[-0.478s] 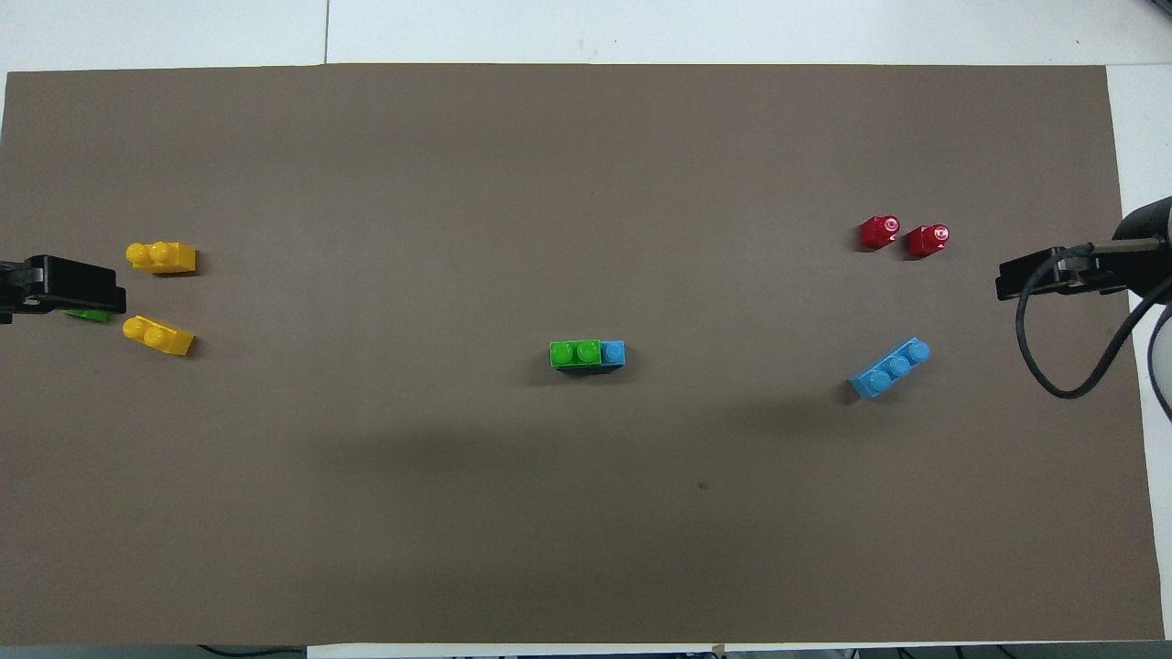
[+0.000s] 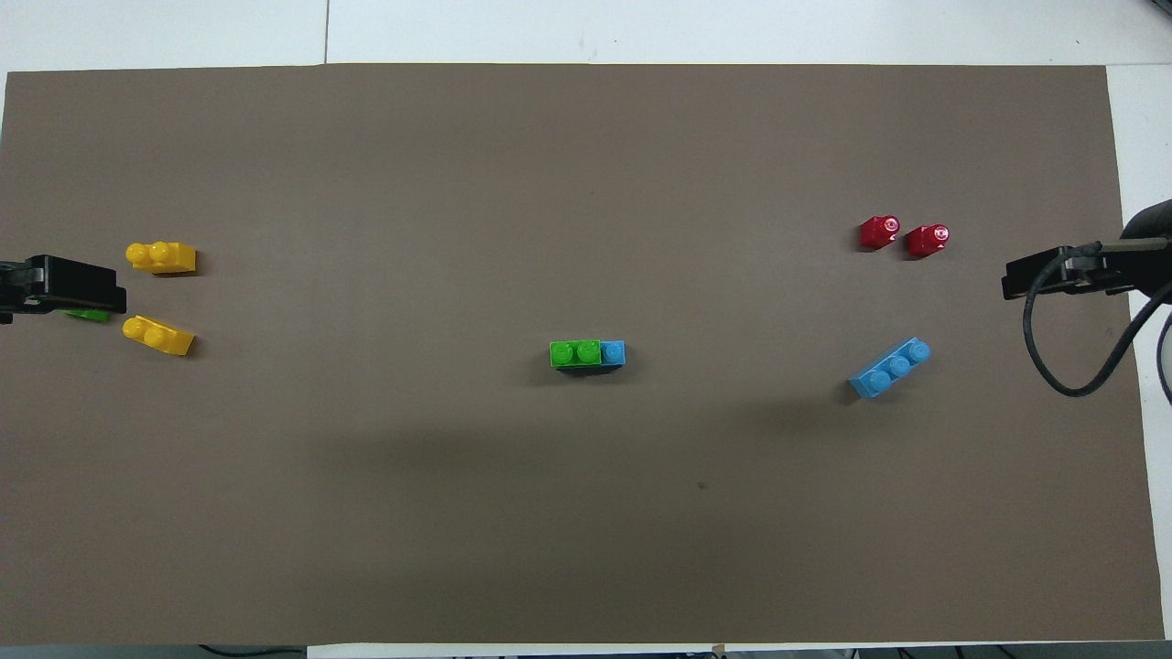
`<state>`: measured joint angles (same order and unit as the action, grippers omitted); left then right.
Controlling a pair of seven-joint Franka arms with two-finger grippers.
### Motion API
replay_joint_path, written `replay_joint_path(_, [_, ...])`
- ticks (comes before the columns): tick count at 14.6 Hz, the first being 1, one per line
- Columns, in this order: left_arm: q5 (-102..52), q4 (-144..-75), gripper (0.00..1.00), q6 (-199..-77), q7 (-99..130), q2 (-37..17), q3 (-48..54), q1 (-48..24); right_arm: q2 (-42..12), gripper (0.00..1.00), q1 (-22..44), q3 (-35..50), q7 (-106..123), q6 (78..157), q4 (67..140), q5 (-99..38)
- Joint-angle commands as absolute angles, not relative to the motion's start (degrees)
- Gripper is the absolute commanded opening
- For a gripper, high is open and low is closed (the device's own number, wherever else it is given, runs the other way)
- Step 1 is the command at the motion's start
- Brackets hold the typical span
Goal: Remove green block with left arm and hold with right
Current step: 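Move the left and right grippers out from rest toward the center block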
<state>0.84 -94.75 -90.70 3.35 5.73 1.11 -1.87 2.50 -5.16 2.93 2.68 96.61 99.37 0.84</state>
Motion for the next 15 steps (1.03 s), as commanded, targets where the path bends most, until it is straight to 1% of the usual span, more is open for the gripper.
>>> replay_joint_path(1, [0.53, -95.62, 1.0, -91.14, 2.72, 6.24, 1.23, -1.93, 3.08, 1.0, -6.15, 3.16, 3.6, 97.82, 99.84, 1.05])
replay_joint_path(5, [0.44, -95.8, 1.0, -90.53, 2.99, 6.42, 1.23, -1.41, 2.99, 1.0, -5.98, 3.25, 3.69, 98.61, 99.84, 1.05])
replay_joint_path(9, [0.35, -98.17, 1.0, -90.62, 3.51, 7.47, 1.14, -1.32, 3.08, 1.0, -5.45, 3.16, 1.67, 99.49, 100.19, 1.14])
replay_joint_path(12, [0.26, -100.54, 1.0, -91.14, 12.45, 8.69, 1.23, -2.28, 3.08, 1.0, -5.8, 3.16, 1.5, 100.72, 100.28, 1.14])
replay_joint_path(13, [0.26, -101.94, 1.0, -91.84, 14.92, 9.31, 1.23, -3.24, 3.08, 1.0, -5.8, 3.16, 0.36, 100.55, 100.28, 1.14])
replay_joint_path(15, [0.26, -103.09, 1.0, -92.64, 18.35, 9.84, 1.23, -4.56, 3.43, 1.0, -5.45, 3.25, -11.7, 99.76, 101.07, 1.06])
